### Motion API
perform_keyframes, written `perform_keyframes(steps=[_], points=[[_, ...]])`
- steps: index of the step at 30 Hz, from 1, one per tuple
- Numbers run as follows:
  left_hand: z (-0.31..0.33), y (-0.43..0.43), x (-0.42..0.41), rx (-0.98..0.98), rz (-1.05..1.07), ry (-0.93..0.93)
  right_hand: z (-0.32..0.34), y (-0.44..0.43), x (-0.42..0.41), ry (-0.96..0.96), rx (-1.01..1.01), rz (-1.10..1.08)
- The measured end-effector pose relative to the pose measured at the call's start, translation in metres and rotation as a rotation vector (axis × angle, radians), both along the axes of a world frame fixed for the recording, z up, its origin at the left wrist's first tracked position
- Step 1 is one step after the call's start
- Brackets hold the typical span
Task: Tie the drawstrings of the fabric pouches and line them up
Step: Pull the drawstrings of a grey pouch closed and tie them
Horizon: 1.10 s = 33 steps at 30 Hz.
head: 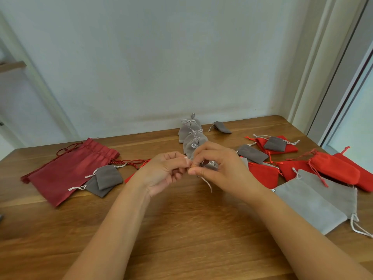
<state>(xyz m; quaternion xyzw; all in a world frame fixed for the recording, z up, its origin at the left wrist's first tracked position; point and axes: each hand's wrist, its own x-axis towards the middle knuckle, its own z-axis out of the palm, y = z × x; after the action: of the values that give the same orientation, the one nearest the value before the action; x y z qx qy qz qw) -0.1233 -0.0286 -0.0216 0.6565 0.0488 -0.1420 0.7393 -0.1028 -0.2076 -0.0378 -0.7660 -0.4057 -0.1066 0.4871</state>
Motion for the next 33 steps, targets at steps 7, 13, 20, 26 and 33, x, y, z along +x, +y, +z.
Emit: perform_keyframes(steps=[7,13,20,26,33], points=[[0.005,-0.001,-0.003,0.127,0.009,-0.239,-0.001,0.001,0.005,0.477,0.22,0.064],[0.002,-0.006,-0.003,0.257,0.068,-0.357,0.0,-0.005,0.01,0.547,0.128,0.052],[-0.002,-0.014,-0.005,0.562,0.096,-0.509,-0.001,-0.006,0.009,0.527,-0.026,-0.082],[0.001,-0.017,-0.008,0.844,0.072,-0.644,-0.003,-0.004,0.009,0.475,-0.058,-0.111],[0.004,-0.017,-0.01,1.015,0.0,-0.729,-0.004,-0.005,0.01,0.416,-0.102,-0.088]])
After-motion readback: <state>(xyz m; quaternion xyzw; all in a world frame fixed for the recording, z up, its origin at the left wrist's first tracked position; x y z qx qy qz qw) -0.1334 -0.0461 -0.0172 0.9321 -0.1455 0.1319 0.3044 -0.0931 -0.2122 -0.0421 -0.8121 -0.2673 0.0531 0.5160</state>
